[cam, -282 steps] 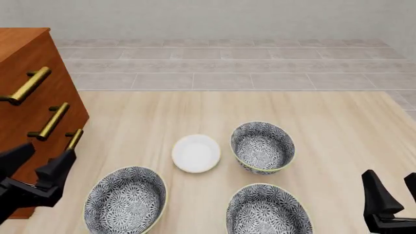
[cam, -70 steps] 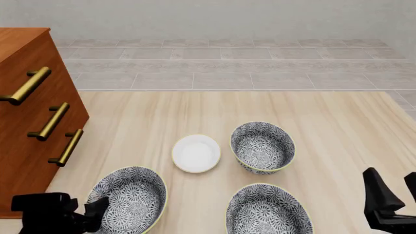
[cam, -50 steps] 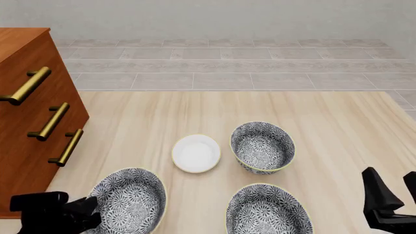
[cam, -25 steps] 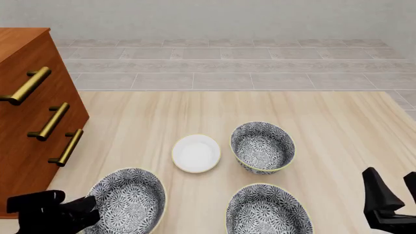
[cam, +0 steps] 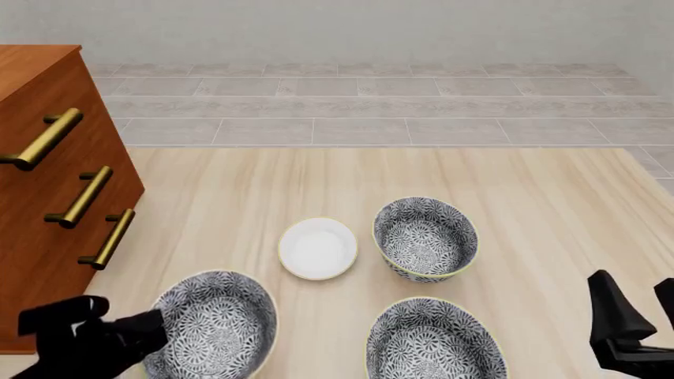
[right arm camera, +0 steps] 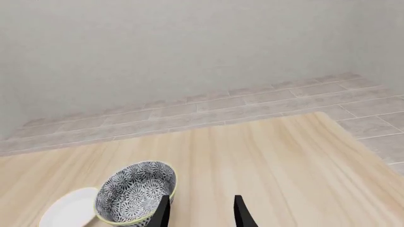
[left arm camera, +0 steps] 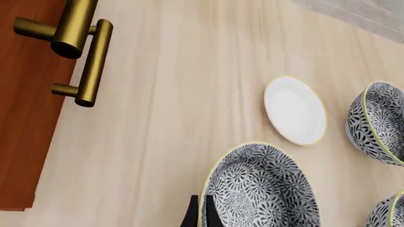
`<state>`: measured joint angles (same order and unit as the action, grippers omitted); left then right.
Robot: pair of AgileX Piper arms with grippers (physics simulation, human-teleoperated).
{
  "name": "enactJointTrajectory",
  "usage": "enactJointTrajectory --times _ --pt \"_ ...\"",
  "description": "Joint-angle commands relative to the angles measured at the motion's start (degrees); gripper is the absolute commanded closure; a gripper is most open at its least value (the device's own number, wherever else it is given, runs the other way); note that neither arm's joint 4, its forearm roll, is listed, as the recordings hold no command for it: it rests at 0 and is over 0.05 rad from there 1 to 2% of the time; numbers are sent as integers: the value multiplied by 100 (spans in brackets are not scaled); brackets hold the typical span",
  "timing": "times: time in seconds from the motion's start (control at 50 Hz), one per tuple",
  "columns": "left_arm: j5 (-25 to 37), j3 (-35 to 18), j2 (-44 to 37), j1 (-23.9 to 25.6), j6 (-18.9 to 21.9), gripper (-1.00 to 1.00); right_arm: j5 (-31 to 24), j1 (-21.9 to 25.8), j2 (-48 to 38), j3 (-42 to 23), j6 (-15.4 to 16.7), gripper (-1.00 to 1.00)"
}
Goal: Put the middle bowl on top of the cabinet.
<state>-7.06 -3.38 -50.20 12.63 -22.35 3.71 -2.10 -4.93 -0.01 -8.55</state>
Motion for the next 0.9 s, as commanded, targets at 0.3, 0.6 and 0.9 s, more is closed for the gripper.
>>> enactJointTrajectory --times 0.3,0.6,0.9 --pt "588 -609 28 -69 230 100 -35 -14 36 0 -31 -100" --pt "686 -874 20 -64 26 100 -43 -23 45 0 -31 -100" --pt "1008 -1250 155 -63 15 100 -58 -18 60 0 -22 -100"
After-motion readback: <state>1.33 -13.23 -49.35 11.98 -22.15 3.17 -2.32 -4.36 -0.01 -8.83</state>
